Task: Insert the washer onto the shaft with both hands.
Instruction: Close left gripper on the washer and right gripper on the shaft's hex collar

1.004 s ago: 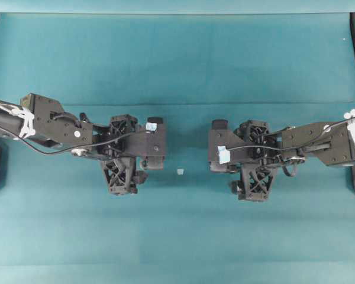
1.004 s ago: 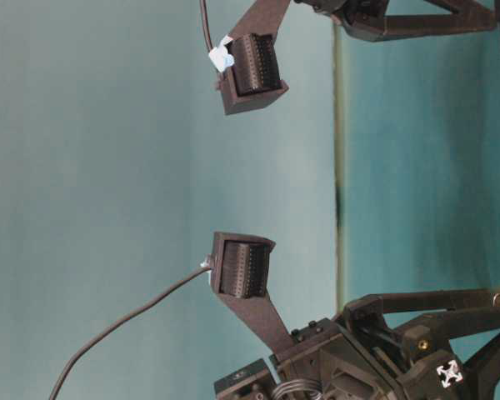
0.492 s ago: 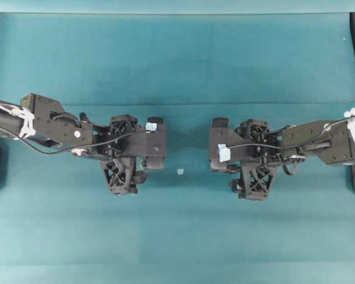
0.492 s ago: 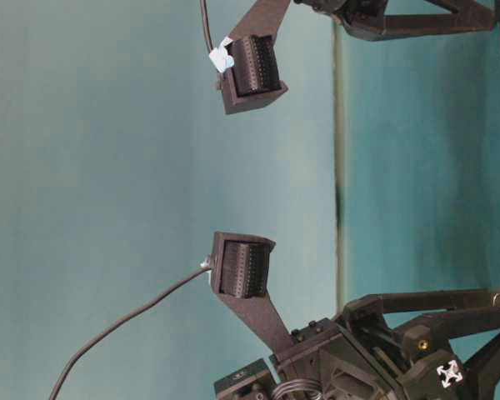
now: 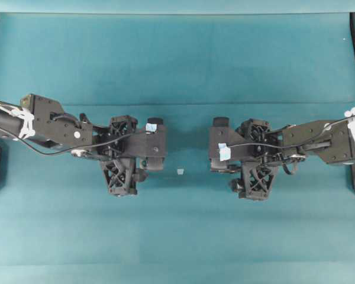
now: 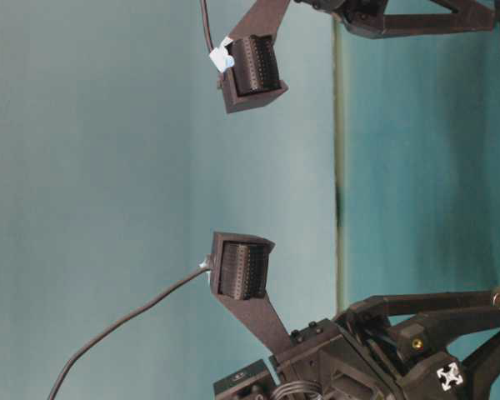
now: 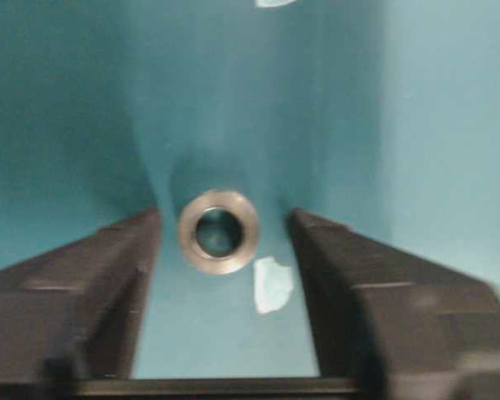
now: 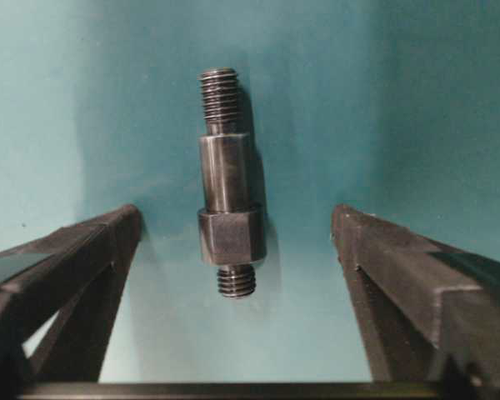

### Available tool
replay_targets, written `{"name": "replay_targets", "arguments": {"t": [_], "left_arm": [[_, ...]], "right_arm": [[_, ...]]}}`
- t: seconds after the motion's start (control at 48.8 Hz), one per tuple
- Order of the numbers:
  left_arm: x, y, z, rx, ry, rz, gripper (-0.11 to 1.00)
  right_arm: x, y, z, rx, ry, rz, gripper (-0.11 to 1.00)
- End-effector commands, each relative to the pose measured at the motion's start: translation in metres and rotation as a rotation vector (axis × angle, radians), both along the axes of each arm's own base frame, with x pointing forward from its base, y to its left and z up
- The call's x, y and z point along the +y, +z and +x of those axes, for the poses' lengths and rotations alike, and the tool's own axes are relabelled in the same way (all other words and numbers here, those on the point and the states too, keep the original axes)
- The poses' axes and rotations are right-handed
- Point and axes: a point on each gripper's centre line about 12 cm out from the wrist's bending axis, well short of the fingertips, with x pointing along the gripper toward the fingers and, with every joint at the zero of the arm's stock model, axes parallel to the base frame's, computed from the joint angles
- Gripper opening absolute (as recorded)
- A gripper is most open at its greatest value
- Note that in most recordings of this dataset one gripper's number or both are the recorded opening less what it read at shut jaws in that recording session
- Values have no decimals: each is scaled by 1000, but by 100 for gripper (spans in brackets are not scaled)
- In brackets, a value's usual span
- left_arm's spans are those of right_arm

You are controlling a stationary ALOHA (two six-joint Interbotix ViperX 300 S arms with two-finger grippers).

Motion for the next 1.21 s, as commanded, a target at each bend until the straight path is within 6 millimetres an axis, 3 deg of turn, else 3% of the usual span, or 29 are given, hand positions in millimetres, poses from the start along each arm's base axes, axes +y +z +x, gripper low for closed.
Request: {"name": "replay_targets", "arguments": {"t": [0.0,0.205,0.369,1.189], "left_arm": [[-2,3,2,-12,-9,2,55],[-2,3,2,-12,-7,1,39],[-2,4,4,-17,-11,4,37],[-2,5,2,-18,-8,3,37]], "right_arm": [[-3,-1,-1,6,-2,-3,49],[-8,-5,-3,32,-18,-4,28],[-11,-6,-3,35,-27,-4,16],[-1,-6,-2,51,-5,3,2]]}}
